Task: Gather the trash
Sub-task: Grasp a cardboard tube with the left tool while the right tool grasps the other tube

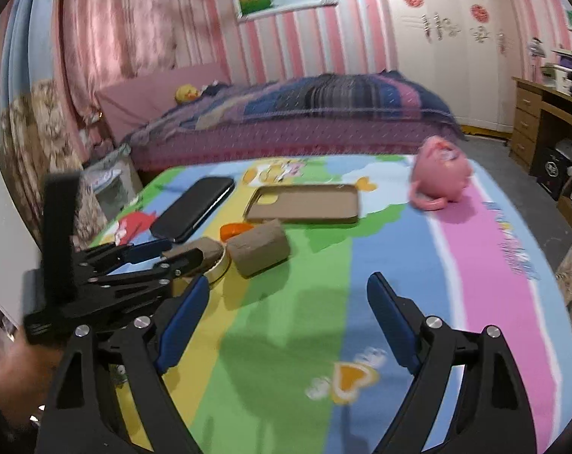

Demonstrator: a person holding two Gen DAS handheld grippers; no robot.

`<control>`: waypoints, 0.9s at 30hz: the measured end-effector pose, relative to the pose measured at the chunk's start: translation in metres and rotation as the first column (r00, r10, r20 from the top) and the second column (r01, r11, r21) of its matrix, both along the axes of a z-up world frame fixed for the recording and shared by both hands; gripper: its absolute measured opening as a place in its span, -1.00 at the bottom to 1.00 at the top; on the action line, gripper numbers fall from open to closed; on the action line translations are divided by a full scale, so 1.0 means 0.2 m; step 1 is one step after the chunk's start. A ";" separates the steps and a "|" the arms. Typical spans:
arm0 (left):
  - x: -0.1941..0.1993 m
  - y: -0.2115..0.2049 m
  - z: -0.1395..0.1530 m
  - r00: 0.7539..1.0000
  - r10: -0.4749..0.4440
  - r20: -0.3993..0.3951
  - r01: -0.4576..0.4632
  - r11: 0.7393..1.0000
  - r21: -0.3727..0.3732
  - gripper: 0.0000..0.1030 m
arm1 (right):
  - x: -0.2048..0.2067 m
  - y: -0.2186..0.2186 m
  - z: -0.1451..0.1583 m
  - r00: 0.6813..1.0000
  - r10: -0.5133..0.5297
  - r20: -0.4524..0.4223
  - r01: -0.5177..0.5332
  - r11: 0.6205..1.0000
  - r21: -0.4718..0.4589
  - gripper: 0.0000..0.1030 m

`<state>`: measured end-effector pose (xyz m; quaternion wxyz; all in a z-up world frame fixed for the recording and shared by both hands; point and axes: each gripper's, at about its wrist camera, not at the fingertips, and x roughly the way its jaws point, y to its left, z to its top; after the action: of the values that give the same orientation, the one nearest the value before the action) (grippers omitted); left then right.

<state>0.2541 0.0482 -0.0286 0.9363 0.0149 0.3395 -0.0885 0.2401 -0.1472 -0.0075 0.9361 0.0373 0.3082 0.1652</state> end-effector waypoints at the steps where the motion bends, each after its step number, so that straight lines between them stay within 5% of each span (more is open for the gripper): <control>1: -0.01 0.01 0.02 1.000 0.002 0.008 -0.002 1.000 -0.004 -0.15 | 0.03 0.03 -0.02 1.000 0.015 -0.005 -0.015 1.000 -0.004 0.63; 9: -0.09 0.23 0.17 0.991 0.109 0.074 -0.101 0.989 -0.109 -0.15 | 0.22 0.20 -0.10 0.999 0.027 -0.035 -0.029 0.998 -0.047 0.63; 14: -0.11 0.29 0.18 0.988 0.135 0.077 -0.126 0.986 -0.108 -0.15 | 0.33 0.22 -0.14 0.994 0.035 -0.104 -0.039 0.998 -0.044 0.62; 16: -0.13 0.29 0.18 0.988 0.133 0.078 -0.124 0.986 -0.110 -0.15 | 0.35 0.20 -0.15 0.991 0.051 -0.121 -0.053 0.998 -0.018 0.42; 17: -0.14 0.29 0.18 0.988 0.131 0.078 -0.122 0.986 -0.110 -0.15 | 0.35 0.20 -0.16 0.989 0.067 -0.135 -0.068 0.998 -0.005 -0.01; 18: -0.14 0.29 0.18 0.988 0.129 0.080 -0.120 0.987 -0.109 -0.15 | 0.34 0.19 -0.16 0.988 0.073 -0.140 -0.074 0.997 -0.003 -0.01; 27: -0.30 0.24 0.25 0.987 0.090 0.134 -0.073 0.989 -0.127 -0.15 | -0.07 -0.08 0.17 0.999 0.028 0.046 -0.032 0.996 0.086 -0.02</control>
<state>0.1946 0.0960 0.0223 0.9597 -0.0498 0.2678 -0.0691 0.2265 -0.1626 0.0256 0.9376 0.0693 0.2804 0.1934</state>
